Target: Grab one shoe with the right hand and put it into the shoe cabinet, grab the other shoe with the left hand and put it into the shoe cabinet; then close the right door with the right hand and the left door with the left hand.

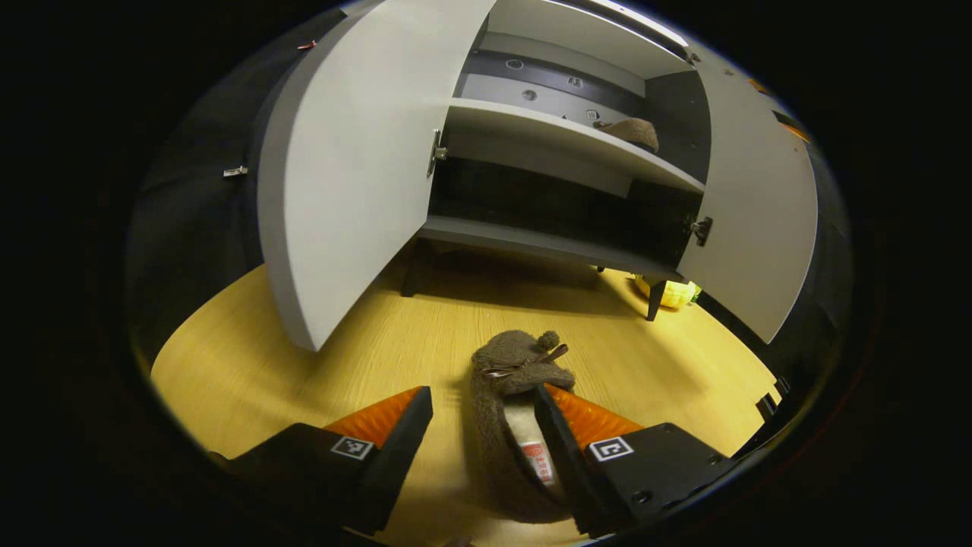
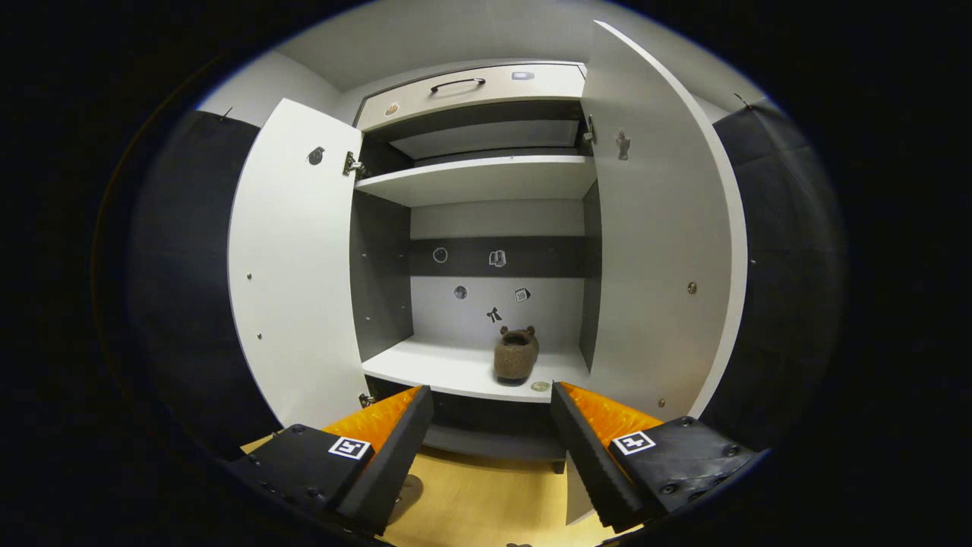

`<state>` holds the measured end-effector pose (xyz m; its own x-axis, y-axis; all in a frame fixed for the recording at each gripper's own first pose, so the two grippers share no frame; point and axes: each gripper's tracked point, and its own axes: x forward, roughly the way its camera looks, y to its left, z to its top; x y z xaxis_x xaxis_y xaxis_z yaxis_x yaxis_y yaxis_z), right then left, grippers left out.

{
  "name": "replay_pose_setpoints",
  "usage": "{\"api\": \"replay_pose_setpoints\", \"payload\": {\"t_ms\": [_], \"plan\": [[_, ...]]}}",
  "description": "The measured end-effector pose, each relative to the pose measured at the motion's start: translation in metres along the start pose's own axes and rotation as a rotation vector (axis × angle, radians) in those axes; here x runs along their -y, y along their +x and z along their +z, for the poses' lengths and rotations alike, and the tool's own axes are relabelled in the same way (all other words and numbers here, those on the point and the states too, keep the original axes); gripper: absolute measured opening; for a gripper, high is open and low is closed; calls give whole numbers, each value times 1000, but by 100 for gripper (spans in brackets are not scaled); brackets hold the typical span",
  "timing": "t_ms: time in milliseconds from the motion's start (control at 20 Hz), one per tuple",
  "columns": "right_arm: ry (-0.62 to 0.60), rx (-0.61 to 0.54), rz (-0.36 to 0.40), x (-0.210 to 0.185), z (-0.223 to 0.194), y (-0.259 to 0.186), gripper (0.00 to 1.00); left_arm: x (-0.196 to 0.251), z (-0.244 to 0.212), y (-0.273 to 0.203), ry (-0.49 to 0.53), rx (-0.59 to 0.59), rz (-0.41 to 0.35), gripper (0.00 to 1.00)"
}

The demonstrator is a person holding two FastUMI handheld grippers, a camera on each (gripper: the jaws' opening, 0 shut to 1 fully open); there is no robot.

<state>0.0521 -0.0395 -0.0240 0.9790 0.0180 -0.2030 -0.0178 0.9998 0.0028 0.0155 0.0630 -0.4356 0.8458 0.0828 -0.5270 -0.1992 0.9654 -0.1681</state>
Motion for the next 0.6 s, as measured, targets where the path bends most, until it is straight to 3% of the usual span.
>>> {"api": "replay_pose_setpoints", "payload": {"t_ms": [50, 500, 600], "plan": [[-2, -2, -2, 0, -1, 1, 99, -2, -3, 6, 14, -10, -1, 78], [-17, -61, -26, 8, -20, 8, 98, -5, -19, 39, 26, -58, -15, 71], [-23, -72, -23, 7, -24, 7, 98, 4, -20, 43, 28, -70, -52, 62]]}}
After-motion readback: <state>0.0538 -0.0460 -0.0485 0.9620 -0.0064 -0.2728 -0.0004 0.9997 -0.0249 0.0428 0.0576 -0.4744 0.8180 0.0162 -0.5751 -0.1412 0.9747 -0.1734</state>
